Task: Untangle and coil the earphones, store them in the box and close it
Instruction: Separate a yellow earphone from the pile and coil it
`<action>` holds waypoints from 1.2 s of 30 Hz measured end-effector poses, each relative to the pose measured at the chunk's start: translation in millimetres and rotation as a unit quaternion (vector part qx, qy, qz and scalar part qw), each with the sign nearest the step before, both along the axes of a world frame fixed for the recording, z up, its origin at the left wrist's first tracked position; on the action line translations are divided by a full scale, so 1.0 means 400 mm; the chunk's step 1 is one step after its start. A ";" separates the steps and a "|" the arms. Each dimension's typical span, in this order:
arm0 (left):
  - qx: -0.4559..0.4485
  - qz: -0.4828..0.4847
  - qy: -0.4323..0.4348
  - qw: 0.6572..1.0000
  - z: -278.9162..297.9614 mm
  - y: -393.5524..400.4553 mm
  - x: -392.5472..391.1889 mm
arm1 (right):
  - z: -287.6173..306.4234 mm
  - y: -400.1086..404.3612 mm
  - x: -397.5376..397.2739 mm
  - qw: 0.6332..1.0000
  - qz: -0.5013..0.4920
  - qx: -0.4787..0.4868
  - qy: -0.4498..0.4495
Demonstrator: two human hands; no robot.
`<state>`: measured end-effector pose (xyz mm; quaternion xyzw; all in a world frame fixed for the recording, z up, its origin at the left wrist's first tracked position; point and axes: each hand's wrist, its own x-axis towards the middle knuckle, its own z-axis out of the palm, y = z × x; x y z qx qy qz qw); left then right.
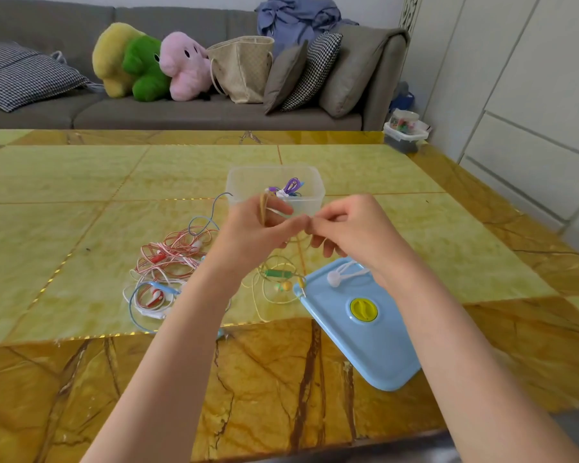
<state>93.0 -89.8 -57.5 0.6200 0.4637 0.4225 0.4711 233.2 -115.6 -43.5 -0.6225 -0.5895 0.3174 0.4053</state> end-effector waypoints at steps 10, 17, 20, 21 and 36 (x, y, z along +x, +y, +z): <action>-0.068 0.059 -0.094 0.991 -0.016 0.005 0.014 | 0.033 -0.009 0.012 0.953 -0.048 0.151 0.257; -0.027 0.042 -0.006 0.999 -0.034 0.014 -0.004 | 0.043 -0.007 0.015 0.900 0.004 0.135 0.414; -0.027 0.010 0.005 1.000 -0.036 0.010 0.001 | 0.044 -0.007 0.011 0.904 0.016 0.139 0.405; -0.034 -0.006 0.009 0.999 -0.036 0.007 0.006 | 0.044 -0.007 0.010 0.906 0.022 0.131 0.402; -0.277 -0.014 -0.214 0.937 -0.022 0.007 0.021 | 0.047 -0.005 0.016 0.868 0.038 0.111 0.483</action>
